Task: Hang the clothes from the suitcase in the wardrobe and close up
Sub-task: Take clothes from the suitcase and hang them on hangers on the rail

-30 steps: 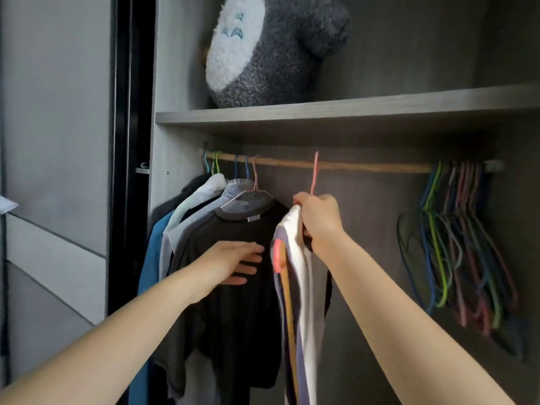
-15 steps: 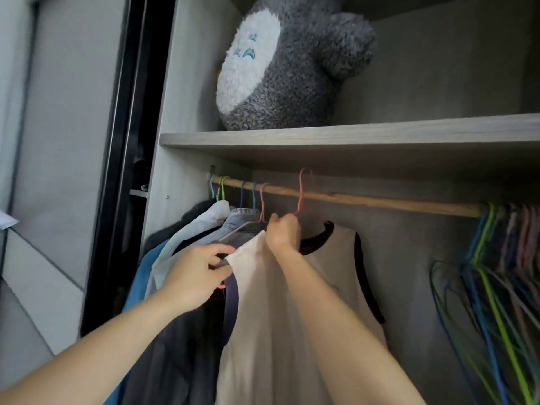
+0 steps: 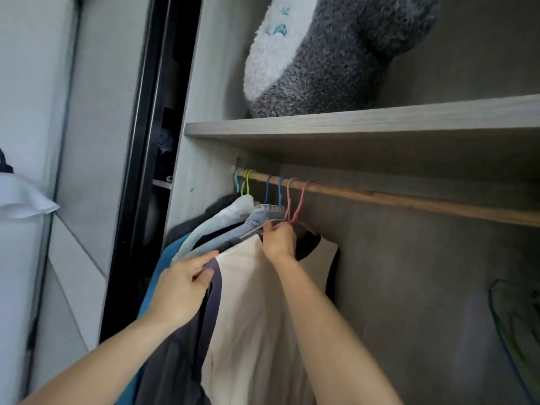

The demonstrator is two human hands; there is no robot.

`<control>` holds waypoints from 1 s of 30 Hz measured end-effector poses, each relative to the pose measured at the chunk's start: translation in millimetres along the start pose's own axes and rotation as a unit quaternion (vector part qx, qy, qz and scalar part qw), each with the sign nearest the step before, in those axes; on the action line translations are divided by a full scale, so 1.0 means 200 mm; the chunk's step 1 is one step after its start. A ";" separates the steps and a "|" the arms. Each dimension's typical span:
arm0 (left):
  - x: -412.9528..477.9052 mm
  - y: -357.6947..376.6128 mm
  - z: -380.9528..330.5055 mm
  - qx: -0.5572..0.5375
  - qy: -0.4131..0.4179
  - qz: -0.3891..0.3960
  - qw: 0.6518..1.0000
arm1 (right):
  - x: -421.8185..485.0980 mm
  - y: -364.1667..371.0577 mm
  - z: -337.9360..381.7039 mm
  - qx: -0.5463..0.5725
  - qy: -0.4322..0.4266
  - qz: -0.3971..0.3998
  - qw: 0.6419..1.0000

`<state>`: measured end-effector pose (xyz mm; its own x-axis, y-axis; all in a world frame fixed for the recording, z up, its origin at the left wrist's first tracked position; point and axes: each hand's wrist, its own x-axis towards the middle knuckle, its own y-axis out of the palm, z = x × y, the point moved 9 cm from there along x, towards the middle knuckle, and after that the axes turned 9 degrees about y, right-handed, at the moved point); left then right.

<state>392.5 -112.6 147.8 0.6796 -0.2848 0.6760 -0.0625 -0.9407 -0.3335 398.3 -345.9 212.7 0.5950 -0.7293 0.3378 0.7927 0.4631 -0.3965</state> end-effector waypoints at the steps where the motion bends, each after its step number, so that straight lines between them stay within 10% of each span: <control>1: -0.02 0.00 0.01 0.001 0.000 0.004 1.000 | 0.00 0.01 -0.01 -0.004 0.003 0.002 1.000; 13: -0.49 -0.14 0.28 0.066 -0.060 0.079 0.993 | -0.77 0.09 -0.03 -0.029 -0.197 -0.131 0.971; 21: -1.45 -0.71 0.84 0.205 -0.230 0.109 0.945 | -1.76 0.80 -0.44 -0.168 -0.195 0.124 0.958; 30: -2.61 -1.27 1.21 0.251 -0.379 0.127 0.881 | -2.93 1.39 -0.92 -0.283 -0.098 0.398 0.867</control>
<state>230.2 319.7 -278.4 0.9954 -0.0899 -0.0323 -0.0807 -0.6098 -0.7885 244.5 118.1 -251.8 0.9787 -0.1671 -0.1188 -0.0385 0.4195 -0.9069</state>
